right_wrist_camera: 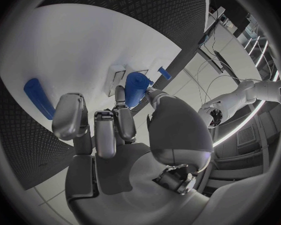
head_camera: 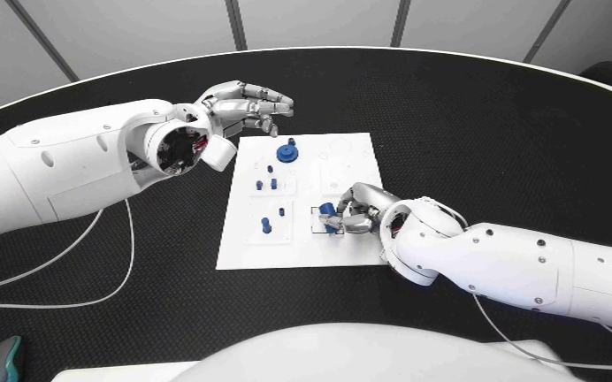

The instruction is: Assemble the parts on the task board

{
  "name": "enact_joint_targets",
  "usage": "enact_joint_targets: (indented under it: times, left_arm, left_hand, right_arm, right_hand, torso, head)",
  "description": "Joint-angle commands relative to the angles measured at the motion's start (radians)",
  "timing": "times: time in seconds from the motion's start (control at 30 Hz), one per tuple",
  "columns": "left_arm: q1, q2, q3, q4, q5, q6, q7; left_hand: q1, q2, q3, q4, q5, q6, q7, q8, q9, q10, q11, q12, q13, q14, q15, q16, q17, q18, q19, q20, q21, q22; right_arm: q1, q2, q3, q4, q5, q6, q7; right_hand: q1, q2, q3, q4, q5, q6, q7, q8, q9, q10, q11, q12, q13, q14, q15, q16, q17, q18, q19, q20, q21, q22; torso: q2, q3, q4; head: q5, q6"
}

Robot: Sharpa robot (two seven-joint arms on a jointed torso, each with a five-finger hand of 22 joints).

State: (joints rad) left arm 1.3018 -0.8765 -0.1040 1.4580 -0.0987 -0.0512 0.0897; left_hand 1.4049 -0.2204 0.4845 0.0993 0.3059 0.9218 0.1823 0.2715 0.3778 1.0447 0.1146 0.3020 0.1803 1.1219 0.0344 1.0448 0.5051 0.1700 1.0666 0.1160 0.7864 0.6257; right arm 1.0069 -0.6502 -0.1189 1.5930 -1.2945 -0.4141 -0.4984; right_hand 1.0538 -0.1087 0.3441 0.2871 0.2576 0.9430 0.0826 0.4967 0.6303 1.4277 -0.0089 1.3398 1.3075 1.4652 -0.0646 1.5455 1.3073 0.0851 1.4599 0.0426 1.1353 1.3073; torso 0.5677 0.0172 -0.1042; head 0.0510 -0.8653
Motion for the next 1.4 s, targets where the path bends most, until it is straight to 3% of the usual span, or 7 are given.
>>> enact_joint_targets:
  times: [0.03, 0.3, 0.8, 1.17, 1.4]
  left_arm:
    - [0.000, 0.000, 0.000, 0.000, 0.000, 0.000, -0.001]
    - [0.000, 0.000, 0.000, 0.001, 0.000, 0.000, -0.002]
    - [0.000, -0.001, 0.000, 0.002, 0.000, 0.000, -0.003]
    - [0.000, -0.001, 0.000, 0.002, 0.000, 0.000, -0.004]
    - [0.000, -0.002, 0.000, 0.002, 0.000, -0.001, -0.004]
  left_hand:
    - [-0.003, 0.011, -0.002, 0.002, 0.002, -0.006, 0.000, 0.007, -0.001, -0.007, 0.000, 0.006, -0.002, -0.007, 0.000, 0.001, -0.001, 0.014, -0.001, 0.004, -0.003, -0.001]
    - [-0.003, 0.011, -0.002, 0.002, 0.002, -0.006, 0.000, 0.007, -0.001, -0.007, 0.000, 0.006, -0.002, -0.007, 0.000, 0.001, -0.001, 0.014, -0.001, 0.004, -0.003, -0.001]
    - [-0.003, 0.011, -0.002, 0.002, 0.002, -0.006, 0.000, 0.007, -0.001, -0.007, 0.000, 0.006, -0.002, -0.007, 0.000, 0.001, -0.001, 0.014, -0.001, 0.004, -0.003, -0.001]
    - [-0.003, 0.011, -0.002, 0.004, 0.003, -0.007, 0.000, 0.007, -0.001, -0.008, 0.000, 0.006, -0.002, -0.008, 0.000, 0.001, -0.002, 0.014, -0.001, 0.004, -0.004, -0.002]
    - [-0.003, 0.011, -0.002, 0.004, 0.003, -0.007, 0.000, 0.007, -0.001, -0.008, 0.000, 0.006, -0.002, -0.008, 0.000, 0.001, -0.002, 0.014, -0.001, 0.004, -0.004, -0.002]
  right_arm:
    - [0.001, 0.004, 0.000, -0.005, -0.001, 0.003, 0.000]
    - [0.002, 0.010, 0.000, -0.010, -0.003, 0.001, 0.004]
    - [0.003, 0.013, 0.000, -0.001, -0.003, -0.007, 0.013]
    - [0.003, 0.016, 0.000, -0.006, -0.003, -0.006, 0.013]
    - [0.003, 0.016, 0.000, -0.007, -0.003, -0.008, 0.010]
  right_hand:
    - [-0.016, -0.008, -0.003, 0.002, -0.003, 0.020, -0.017, 0.008, 0.004, 0.005, 0.001, 0.002, 0.054, 0.094, -0.006, 0.001, 0.207, -0.007, 0.000, -0.004, -0.002, 0.112]
    - [-0.048, -0.024, -0.021, 0.003, 0.014, 0.018, -0.018, 0.013, 0.011, 0.006, 0.000, -0.001, 0.055, 0.094, -0.007, 0.001, 0.208, -0.006, -0.001, -0.006, -0.006, 0.113]
    - [-0.055, -0.021, -0.024, 0.003, 0.017, 0.018, -0.019, 0.016, 0.014, 0.009, -0.001, 0.003, 0.060, 0.094, -0.008, 0.001, 0.207, -0.007, -0.001, -0.007, -0.006, 0.114]
    - [-0.139, -0.024, -0.096, 0.006, -0.035, 0.012, -0.021, 0.026, 0.027, 0.004, -0.002, -0.009, 0.057, 0.093, -0.009, -0.001, 0.203, -0.005, -0.004, -0.008, -0.022, 0.114]
    - [-0.135, -0.010, -0.110, 0.002, -0.040, 0.008, -0.021, 0.028, 0.031, 0.004, -0.002, -0.011, 0.057, 0.093, -0.009, -0.001, 0.203, -0.004, -0.004, -0.008, -0.026, 0.115]
  torso:
    - [0.000, 0.0005, -0.0018]
    - [0.000, 0.0014, -0.0011]
    - [-0.001, 0.0010, -0.0017]
    - [0.000, 0.0009, -0.0012]
    - [0.000, 0.0015, -0.0018]
  head:
    - [0.002, -0.001]
    - [0.003, -0.004]
    - [0.006, -0.007]
    - [0.009, -0.007]
    - [0.008, -0.007]
